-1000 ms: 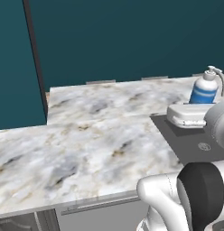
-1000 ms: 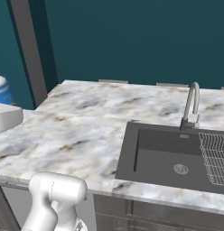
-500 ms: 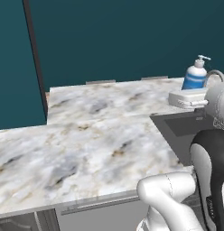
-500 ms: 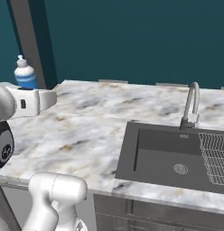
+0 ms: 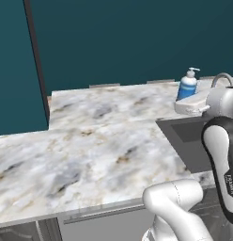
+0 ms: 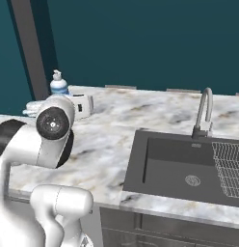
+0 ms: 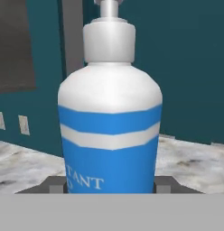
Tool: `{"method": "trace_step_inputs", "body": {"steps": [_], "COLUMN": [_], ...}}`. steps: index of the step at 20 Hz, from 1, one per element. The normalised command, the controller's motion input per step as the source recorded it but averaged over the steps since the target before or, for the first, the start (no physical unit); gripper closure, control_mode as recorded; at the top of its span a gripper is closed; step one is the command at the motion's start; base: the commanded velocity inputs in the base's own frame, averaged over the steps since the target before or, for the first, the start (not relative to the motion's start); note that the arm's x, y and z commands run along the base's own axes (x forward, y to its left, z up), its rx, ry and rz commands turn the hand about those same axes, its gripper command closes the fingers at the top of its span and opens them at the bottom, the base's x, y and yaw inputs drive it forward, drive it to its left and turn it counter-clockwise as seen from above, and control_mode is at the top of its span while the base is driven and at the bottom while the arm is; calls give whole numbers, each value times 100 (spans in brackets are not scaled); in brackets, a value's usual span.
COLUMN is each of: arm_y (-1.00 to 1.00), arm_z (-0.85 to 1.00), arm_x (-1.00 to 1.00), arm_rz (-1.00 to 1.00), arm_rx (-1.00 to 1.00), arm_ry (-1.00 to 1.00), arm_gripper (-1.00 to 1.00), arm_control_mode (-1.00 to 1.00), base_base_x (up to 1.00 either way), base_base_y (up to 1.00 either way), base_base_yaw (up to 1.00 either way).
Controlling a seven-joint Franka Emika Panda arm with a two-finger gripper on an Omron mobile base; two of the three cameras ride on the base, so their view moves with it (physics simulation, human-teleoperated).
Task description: Locate and retrieve the soap dispenser and dish brush from the cabinet. Place them next to the sink.
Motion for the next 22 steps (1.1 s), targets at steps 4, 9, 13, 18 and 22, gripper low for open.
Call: {"method": "trace_step_inputs", "body": {"steps": [4, 9, 13, 18, 22], "arm_y": [-36, -28, -26, -26, -22], "arm_z": [-49, -48, -48, -50, -52], "arm_x": [70, 53, 38, 44, 42], "arm_rz": [30, 27, 22, 22, 20], "arm_rx": [0, -3, -6, -5, -7], "arm_ry": [-2, -2, -6, -3, 0], "arm_gripper": [100, 100, 100, 100, 100], "arm_control_mode": [-100, -100, -100, -100, -100], "base_base_x": [0, 0, 0, 0, 0], "base_base_y": [0, 0, 0, 0, 0], "base_base_yaw": [0, 0, 0, 0, 0]}}
